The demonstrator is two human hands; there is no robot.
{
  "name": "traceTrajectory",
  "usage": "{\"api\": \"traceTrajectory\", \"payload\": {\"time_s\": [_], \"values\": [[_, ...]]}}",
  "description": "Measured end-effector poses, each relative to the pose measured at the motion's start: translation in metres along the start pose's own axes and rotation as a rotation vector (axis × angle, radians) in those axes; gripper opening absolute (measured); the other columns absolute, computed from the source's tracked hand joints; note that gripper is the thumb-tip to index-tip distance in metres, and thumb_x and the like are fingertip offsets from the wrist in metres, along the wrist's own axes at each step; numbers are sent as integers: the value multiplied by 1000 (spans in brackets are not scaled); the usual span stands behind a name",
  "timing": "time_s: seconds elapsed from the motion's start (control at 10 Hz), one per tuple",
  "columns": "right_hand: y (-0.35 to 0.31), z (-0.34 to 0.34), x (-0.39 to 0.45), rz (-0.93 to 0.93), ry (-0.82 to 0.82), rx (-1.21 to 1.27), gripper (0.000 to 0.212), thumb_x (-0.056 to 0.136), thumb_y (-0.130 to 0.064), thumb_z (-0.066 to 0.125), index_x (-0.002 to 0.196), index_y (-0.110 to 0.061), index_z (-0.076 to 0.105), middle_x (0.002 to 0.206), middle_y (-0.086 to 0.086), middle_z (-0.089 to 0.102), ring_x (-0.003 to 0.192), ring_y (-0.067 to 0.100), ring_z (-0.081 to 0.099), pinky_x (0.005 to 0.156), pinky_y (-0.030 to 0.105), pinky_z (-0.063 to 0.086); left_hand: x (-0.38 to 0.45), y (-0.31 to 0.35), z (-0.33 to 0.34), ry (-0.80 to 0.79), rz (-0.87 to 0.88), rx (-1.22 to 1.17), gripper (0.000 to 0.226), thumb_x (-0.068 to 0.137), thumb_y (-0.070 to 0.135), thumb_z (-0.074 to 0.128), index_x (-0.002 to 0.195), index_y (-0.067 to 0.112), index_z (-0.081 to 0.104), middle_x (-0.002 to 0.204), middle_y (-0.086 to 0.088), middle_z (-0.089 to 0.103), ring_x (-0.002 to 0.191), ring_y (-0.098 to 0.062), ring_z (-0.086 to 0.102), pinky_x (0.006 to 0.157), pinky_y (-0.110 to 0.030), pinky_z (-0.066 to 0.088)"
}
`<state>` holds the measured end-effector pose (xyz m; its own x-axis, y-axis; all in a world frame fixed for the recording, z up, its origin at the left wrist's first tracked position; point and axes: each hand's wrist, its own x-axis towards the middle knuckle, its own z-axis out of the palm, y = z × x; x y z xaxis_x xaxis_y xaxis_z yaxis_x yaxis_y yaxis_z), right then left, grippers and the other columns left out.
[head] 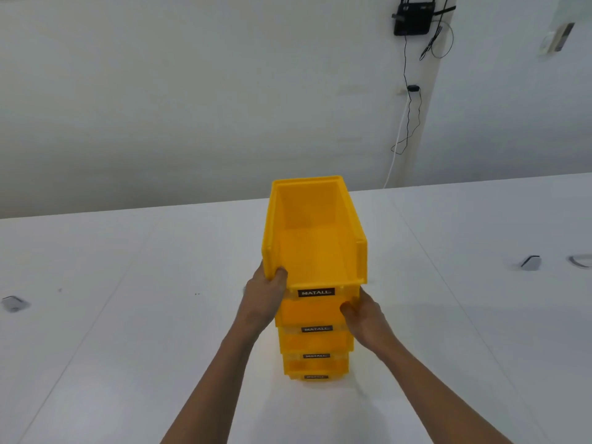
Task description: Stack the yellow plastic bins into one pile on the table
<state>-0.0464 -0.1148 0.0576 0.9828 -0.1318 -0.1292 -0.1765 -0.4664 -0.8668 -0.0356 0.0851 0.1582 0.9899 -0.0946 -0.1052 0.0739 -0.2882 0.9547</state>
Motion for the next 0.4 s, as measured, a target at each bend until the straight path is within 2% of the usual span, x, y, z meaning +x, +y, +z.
{"api": "traceTrajectory", "payload": {"time_s": [0.1,0.2,0.3,0.4], "values": [[2,-6,0,19,9,1,27,99,-38,44,124,-32,51,111,3,71,92,24,70,88,52,56,1,1,8,1,-3,1,46,95,50,34,138,34,34,137,-2,53,121,-32,55,98,-60,45],[-1,-2,-2,24,40,-55,36,98,-47,43,129,-31,49,112,3,71,93,26,70,88,54,56,3,0,8,-7,-6,-9,51,91,55,38,138,36,32,141,-1,51,123,-32,54,97,-61,45],[-3,-9,-3,8,-21,36,69,85,-70,46,145,-41,27,141,0,55,118,31,60,97,53,50,4,-5,0,-36,57,-43,78,72,76,45,142,48,21,148,6,43,127,-28,52,96,-59,48],[16,-18,-14,1,-32,-5,95,68,-90,36,146,-56,-5,162,-6,21,140,33,38,106,58,37,-5,-34,-7,-73,135,65,91,63,85,38,139,60,-4,160,14,15,143,-25,30,105,-62,37]]}}
